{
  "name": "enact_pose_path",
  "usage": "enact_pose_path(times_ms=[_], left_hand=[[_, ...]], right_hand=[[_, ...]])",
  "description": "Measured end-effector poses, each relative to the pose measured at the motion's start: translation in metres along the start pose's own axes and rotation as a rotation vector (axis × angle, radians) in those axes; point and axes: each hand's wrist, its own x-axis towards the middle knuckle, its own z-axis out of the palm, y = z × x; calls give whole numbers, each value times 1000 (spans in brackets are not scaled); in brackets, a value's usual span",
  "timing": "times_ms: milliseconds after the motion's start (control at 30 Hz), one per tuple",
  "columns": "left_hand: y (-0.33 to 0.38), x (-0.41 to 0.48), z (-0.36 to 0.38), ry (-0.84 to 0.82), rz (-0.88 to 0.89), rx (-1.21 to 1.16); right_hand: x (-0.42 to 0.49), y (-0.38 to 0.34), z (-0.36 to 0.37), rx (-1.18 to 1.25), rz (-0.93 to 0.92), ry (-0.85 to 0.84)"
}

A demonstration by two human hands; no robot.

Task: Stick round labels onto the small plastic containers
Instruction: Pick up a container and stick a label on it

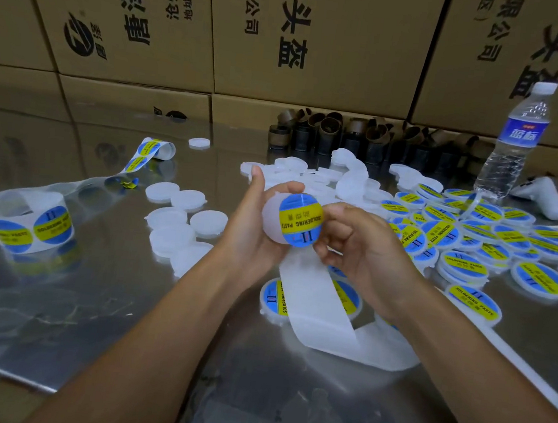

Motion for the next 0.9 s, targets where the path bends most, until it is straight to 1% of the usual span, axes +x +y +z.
enact_pose_path(times_ms=[100, 200, 433, 600, 767, 900], left_hand=[[-1, 0, 2, -40, -16, -12], [-1, 0, 3, -61, -21, -55], [-1, -2, 3, -66, -22, -41], [-2, -3, 6, -56, -39, -37], [-4, -1, 7, -58, -52, -40], [-4, -3, 8, -53, -32, 18]], right_hand=[[-1, -1, 1, -37, 17, 6], [-2, -1, 1, -61, 40, 55], [-2, 2, 2, -164, 55, 183], [-2, 5, 4, -160, 48, 260], [-3, 5, 5, -191, 65, 285], [-3, 6, 5, -187, 69, 287]])
